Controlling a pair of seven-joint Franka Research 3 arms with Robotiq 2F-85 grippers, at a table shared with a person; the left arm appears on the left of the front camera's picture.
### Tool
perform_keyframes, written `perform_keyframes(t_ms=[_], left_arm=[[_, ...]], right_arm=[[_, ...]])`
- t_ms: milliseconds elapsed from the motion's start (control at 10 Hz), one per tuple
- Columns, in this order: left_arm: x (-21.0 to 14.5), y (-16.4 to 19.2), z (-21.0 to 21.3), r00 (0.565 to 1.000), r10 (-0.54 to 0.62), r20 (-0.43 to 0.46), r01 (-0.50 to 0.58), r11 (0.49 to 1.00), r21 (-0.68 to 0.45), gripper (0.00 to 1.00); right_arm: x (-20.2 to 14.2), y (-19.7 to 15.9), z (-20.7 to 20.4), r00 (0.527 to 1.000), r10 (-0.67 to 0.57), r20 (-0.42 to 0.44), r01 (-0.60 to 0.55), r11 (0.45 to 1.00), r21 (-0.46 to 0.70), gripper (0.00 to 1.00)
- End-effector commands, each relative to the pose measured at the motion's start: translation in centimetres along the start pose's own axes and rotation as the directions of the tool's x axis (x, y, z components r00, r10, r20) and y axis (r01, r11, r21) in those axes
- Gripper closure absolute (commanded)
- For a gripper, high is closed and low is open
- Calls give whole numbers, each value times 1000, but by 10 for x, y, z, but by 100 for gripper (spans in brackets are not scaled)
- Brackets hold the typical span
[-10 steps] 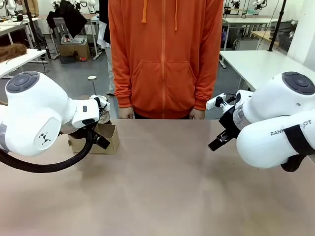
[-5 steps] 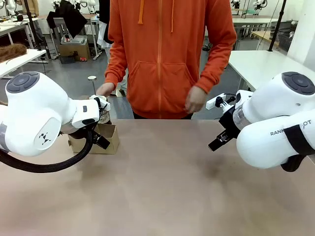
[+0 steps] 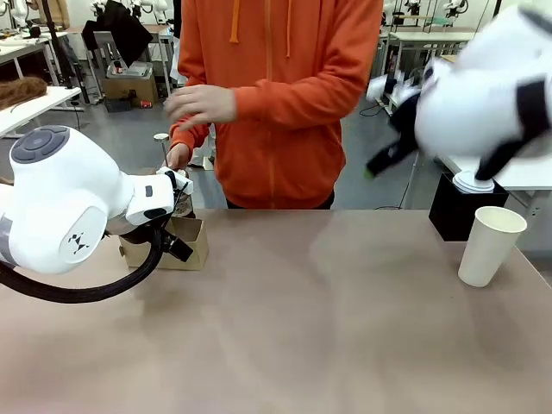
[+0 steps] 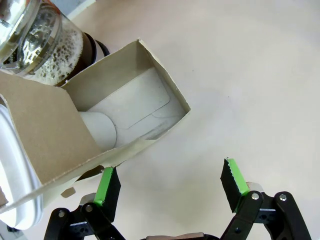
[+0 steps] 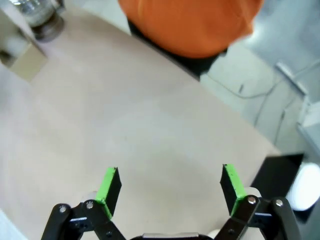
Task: Pour a drink into a cup and package it in a carrier.
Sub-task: Pick up the 600 ml Paper Cup and place it in the middle top area of the table.
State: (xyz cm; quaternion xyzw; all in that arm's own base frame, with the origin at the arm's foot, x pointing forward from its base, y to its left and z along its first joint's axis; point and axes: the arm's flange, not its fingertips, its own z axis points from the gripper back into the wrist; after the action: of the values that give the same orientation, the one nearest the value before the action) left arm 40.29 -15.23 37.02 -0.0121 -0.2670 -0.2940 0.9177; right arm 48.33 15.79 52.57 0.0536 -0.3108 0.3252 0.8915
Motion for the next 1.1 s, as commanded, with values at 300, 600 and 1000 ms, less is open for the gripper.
perform_keyframes(t_ms=[300, 600, 1000], left_arm=[[0, 0, 0, 1000, 0, 1, 0, 1000, 0, 0], [0, 0, 0, 1000, 0, 1, 0, 1000, 0, 0], [0, 0, 0, 1000, 0, 1, 0, 1000, 0, 0]], right_arm=[[-29, -198, 61, 966, 96, 238, -185, 905, 384, 0], [-162, -267, 78, 891, 28, 453, -236, 881, 410, 0], [-296, -302, 51, 769, -110, 629, -231, 870, 435, 0]])
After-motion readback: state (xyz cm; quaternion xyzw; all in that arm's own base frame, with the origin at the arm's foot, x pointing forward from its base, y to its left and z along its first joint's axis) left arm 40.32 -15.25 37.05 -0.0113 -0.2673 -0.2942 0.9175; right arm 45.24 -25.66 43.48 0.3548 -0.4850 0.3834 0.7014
